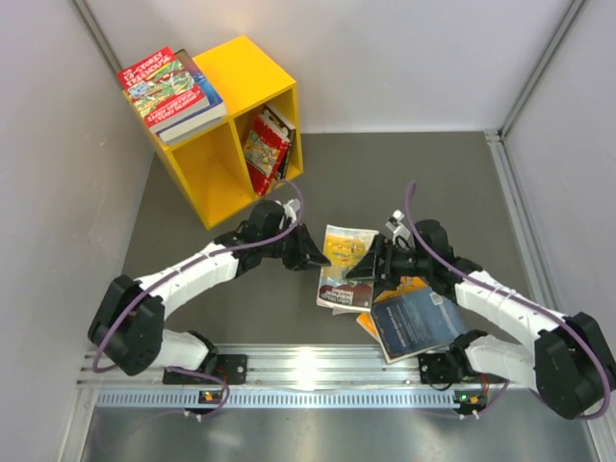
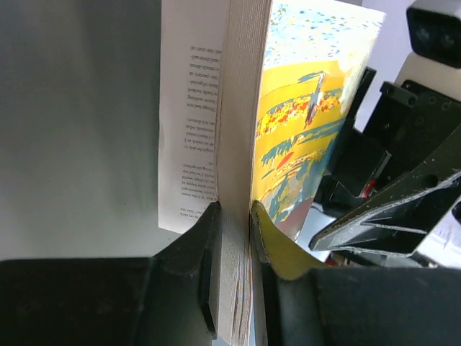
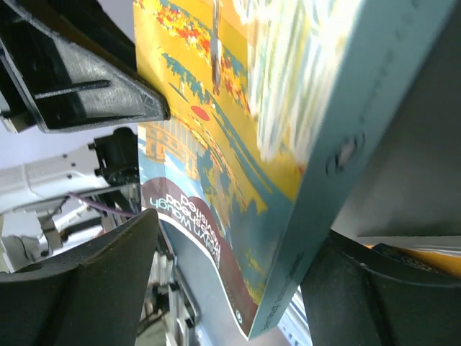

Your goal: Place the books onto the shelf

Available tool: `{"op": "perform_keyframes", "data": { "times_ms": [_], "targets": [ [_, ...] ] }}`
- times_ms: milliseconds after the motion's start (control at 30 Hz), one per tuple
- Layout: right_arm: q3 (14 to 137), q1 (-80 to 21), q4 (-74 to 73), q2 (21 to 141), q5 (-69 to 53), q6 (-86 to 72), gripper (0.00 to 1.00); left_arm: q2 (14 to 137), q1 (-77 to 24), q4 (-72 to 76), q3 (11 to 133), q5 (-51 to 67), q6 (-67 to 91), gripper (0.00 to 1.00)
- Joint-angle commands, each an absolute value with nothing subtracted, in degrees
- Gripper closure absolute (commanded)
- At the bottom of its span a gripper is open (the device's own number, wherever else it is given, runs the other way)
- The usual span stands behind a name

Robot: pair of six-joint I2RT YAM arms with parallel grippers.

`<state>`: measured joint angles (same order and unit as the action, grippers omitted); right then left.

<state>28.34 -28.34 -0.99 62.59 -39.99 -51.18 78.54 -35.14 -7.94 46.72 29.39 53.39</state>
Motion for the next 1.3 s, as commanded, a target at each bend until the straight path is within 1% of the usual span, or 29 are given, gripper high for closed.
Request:
{"op": "perform_keyframes", "data": {
  "times_ms": [0, 33, 67, 233, 333, 367, 567, 633, 667, 867, 900, 933, 967, 1000, 1033, 1067, 1100, 1133, 1167, 1200, 1267],
  "targets": [
    [32.5, -29.3, -1.4, 59.7, -36.9, -53.0, 0.27, 73.7, -34.8, -6.2, 47.5, 23.0, 56.8, 1.0],
    [32.9, -29.3, -1.0, 59.5, -35.8, -53.7, 0.28, 73.2, -34.8, -6.1, 47.0, 22.2, 57.5, 1.0],
    [33.1, -29.3, -0.5, 59.3, -35.0, -55.4, 0.33, 72.7, -34.7, -6.0, 46.4, 20.9, 58.0, 1.0],
    [35.9, -29.4, 5.0, 61.0, -32.5, -59.1, 0.45, 71.7, -34.8, -6.5, 46.6, 20.1, 58.2, 1.0],
    [37.6, -29.4, 7.7, 64.0, -33.0, -60.5, 0.58, 72.2, -34.9, -7.2, 46.8, 20.7, 57.4, 1.0],
    [38.1, -29.4, 8.4, 65.2, -33.3, -60.6, 0.66, 72.4, -34.9, -7.4, 46.8, 20.8, 57.1, 1.0],
    [39.8, -29.4, 14.6, 68.5, -38.7, -61.3, 0.92, 73.3, -34.9, -12.9, 49.7, 20.8, 51.3, 1.0],
    [39.5, -29.4, 18.4, 69.9, -43.5, -63.1, 0.96, 74.1, -34.9, -16.2, 51.4, 21.4, 47.1, 1.0],
    [39.5, -29.5, 20.5, 70.9, -44.6, -63.5, 1.0, 75.0, -34.9, -17.6, 53.2, 21.6, 45.7, 1.0],
    [41.2, -31.0, 23.6, 73.0, -50.0, -62.8, 1.0, 78.6, -34.9, -26.6, 60.9, 19.3, 36.8, 1.0],
    [42.4, -31.7, 23.5, 73.5, -51.7, -62.5, 1.0, 78.9, -34.8, -27.9, 61.9, 18.7, 35.8, 0.95],
    [43.2, -32.0, 22.4, 73.9, -52.0, -60.9, 1.0, 79.0, -34.9, -29.3, 63.0, 17.9, 35.4, 0.87],
    [44.1, -32.1, 20.4, 74.1, -51.6, -59.3, 1.0, 78.5, -34.9, -31.9, 65.6, 15.5, 35.3, 0.58],
    [46.3, -32.3, 12.8, 73.7, -48.0, -57.2, 1.0, 77.6, -34.9, -32.8, 66.8, 14.5, 35.2, 0.45],
    [48.3, -32.4, 6.7, 72.3, -44.6, -50.3, 1.0, 75.1, -34.9, -33.6, 69.4, 13.2, 35.2, 0.37],
    [50.4, -33.0, 2.1, 71.7, -40.7, -47.1, 1.0, 73.7, -34.8, -36.2, 70.9, 9.2, 35.2, 0.19],
    [52.0, -34.3, -2.7, 71.1, -35.1, -44.8, 1.0, 72.2, -34.9, -38.0, 72.6, 6.8, 35.0, 0.11],
    [55.5, -35.0, -4.1, 70.7, -32.5, -41.7, 1.0, 69.5, -34.9, -40.3, 76.1, 3.7, 34.9, 0.06],
    [57.0, -35.5, -4.5, 70.8, -30.3, -41.1, 1.0, 68.0, -34.9, -44.3, 77.7, -2.1, 34.1, 0.01],
    [59.7, -36.7, -4.4, 70.8, -25.9, -40.8, 1.0, 66.7, -34.9, -46.6, 79.2, -5.5, 33.8, 0.01],
    [61.5, -38.2, -1.7, 71.7, -21.5, -40.5, 1.0, 62.5, -34.9, -50.2, 83.0, -11.2, 32.6, 0.01]
  ]
}}
